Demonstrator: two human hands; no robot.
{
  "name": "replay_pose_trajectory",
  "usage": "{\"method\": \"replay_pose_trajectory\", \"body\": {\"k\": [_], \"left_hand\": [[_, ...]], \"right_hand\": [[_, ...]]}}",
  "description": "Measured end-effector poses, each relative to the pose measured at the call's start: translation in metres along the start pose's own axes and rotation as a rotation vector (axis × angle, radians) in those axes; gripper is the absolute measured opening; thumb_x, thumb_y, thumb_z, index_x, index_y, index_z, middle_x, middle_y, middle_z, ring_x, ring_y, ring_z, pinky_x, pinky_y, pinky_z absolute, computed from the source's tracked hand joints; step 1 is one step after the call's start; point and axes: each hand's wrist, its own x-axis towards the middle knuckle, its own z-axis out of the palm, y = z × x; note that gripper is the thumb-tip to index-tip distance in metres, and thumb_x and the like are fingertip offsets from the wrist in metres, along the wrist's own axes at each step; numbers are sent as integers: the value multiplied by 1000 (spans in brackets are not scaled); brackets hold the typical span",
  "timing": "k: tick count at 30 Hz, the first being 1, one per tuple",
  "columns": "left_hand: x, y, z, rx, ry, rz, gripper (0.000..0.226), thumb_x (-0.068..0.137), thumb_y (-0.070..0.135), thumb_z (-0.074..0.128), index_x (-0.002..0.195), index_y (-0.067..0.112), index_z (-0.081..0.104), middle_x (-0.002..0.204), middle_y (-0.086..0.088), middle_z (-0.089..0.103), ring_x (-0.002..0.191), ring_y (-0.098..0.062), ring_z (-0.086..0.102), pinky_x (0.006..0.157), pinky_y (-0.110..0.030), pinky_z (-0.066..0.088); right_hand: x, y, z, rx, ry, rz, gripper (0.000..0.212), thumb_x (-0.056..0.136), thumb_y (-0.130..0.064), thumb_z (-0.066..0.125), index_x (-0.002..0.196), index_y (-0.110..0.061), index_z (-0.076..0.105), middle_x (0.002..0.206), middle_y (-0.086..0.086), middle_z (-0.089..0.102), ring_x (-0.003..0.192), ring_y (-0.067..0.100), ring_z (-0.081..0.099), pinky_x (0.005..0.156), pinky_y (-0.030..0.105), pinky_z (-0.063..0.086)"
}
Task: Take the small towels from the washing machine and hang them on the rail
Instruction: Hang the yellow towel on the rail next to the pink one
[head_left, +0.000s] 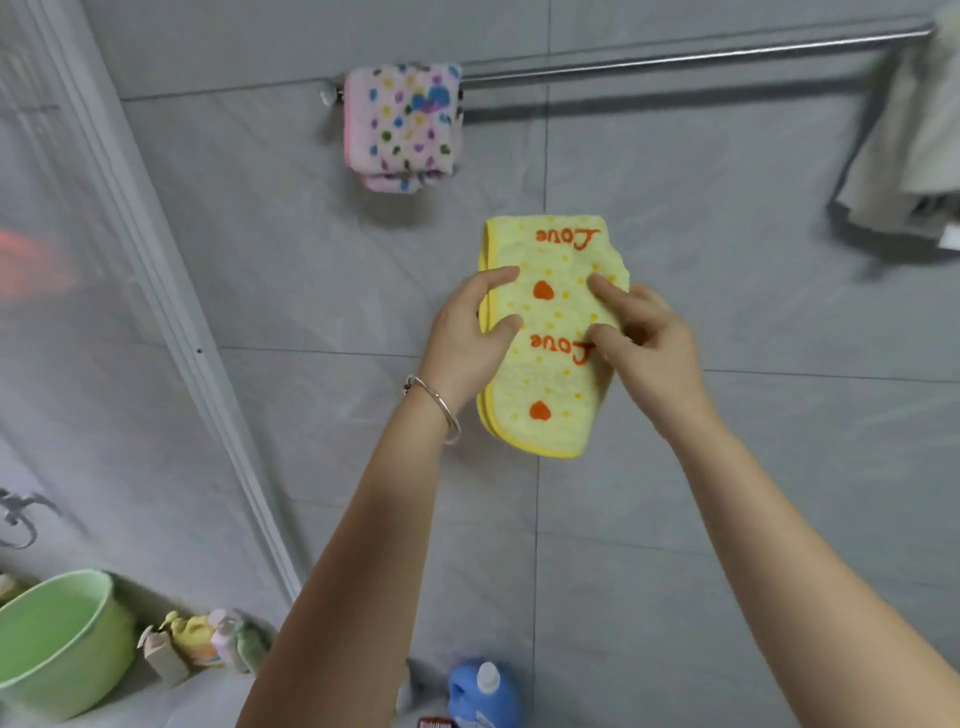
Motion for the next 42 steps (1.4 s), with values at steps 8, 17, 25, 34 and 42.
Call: {"method": "replay_pose_trajectory", "body": {"k": [8,17,25,34,42], "left_hand": [[67,31,25,75,70,146,43,82,3,58,122,16,52,130,2,52,126,-15,46,110,-37,36],[146,59,12,160,137,310,45,84,8,57,127,21,51,123,8,49,122,-10,44,98,-13,32],[220,74,-2,399,149,399,49,90,12,49,138,22,40,144,-2,37,127,-18,42,95,-17,32],[261,62,-6,738,116,345,47,92,25,44,139,21,39,133,-10,40,122,-29,42,102,-40,37],[266,53,-18,962,33,433,58,72,55,38,115,22,58,139,3,36,130,-19,25,102,-35,17]], "right_hand": [[71,-15,-38,-71,-31,-186,48,80,-7,67,125,-21,57,109,-23,49,95,-3,55,83,15,46],[153,-47,-40,-308,53,-416,48,84,-10,64,130,-22,53,124,-9,45,110,15,53,89,30,48],[227,-76,-25,-588,163,-457,50,84,-12,64,132,-18,51,138,8,46,118,28,52,100,31,39],[258,-66,-11,-856,163,-518,48,83,-15,65,129,-14,54,139,16,42,118,37,47,96,44,39],[268,-71,-16,-1148,3,-645,36,75,-27,57,109,-13,59,139,5,47,132,24,38,106,38,18]]}}
